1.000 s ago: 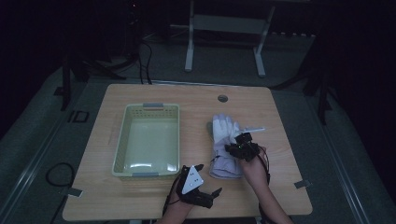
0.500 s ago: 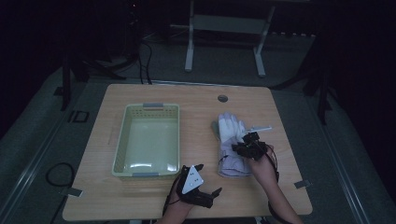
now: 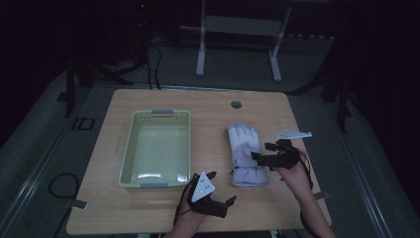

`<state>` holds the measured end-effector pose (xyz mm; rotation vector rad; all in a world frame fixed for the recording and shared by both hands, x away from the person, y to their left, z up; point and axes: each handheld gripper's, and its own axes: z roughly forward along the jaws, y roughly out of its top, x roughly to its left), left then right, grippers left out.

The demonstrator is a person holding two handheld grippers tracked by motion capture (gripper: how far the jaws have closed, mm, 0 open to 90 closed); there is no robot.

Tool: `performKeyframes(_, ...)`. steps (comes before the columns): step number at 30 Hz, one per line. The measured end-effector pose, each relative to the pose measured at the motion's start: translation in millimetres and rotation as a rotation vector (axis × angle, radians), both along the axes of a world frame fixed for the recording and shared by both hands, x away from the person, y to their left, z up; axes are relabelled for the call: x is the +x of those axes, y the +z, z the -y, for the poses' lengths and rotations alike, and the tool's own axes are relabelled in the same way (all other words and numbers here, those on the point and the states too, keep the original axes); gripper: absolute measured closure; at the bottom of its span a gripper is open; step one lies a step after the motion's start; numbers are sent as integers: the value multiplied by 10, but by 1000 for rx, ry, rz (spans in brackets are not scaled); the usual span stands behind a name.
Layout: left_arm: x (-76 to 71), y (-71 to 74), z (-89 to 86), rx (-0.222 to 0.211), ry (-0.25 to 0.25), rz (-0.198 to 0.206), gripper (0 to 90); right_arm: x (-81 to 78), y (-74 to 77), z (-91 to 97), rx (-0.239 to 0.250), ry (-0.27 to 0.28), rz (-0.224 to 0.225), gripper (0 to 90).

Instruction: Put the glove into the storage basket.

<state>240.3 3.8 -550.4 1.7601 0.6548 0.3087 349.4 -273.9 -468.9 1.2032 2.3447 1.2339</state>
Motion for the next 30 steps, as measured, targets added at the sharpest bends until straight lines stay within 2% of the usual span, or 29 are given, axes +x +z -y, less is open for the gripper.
performKeyframes(2,3,125,34,-13,-14,13,1,9,33,73,3,18,10,163)
performKeyframes(3,17,208,64,-9,-23,7,1,18,51,119,-5,43,28,164)
performKeyframes(4,33,273,88,6,-23,-1,1,14,71,173,-2,59,71,168)
performKeyframes(7,111,434,118,-1,-32,-22,1,10,111,293,4,75,121,169)
performKeyframes(9,204,543,138,5,-43,-43,1,22,132,377,12,72,102,179)
performKeyframes(11,301,646,148,-9,-47,-65,28,31,145,449,37,53,108,194)
performKeyframes(13,437,735,166,-16,-36,-79,45,52,144,494,65,40,85,186)
performKeyframes(15,564,782,200,-9,-19,-96,39,62,133,491,68,34,93,144)
performKeyframes(18,716,801,271,12,19,-118,36,90,89,442,57,51,89,119)
performKeyframes(21,840,767,349,35,53,-131,36,144,17,390,25,68,70,142)
performKeyframes(23,924,725,398,52,70,-156,36,192,-30,375,3,68,66,211)
performKeyframes(25,1000,682,440,78,80,-175,37,238,-72,369,7,78,55,282)
performKeyframes(28,1093,608,485,105,99,-193,53,293,-143,331,-21,87,49,350)
performKeyframes(30,1152,549,507,99,89,-225,54,335,-207,313,-37,91,50,416)
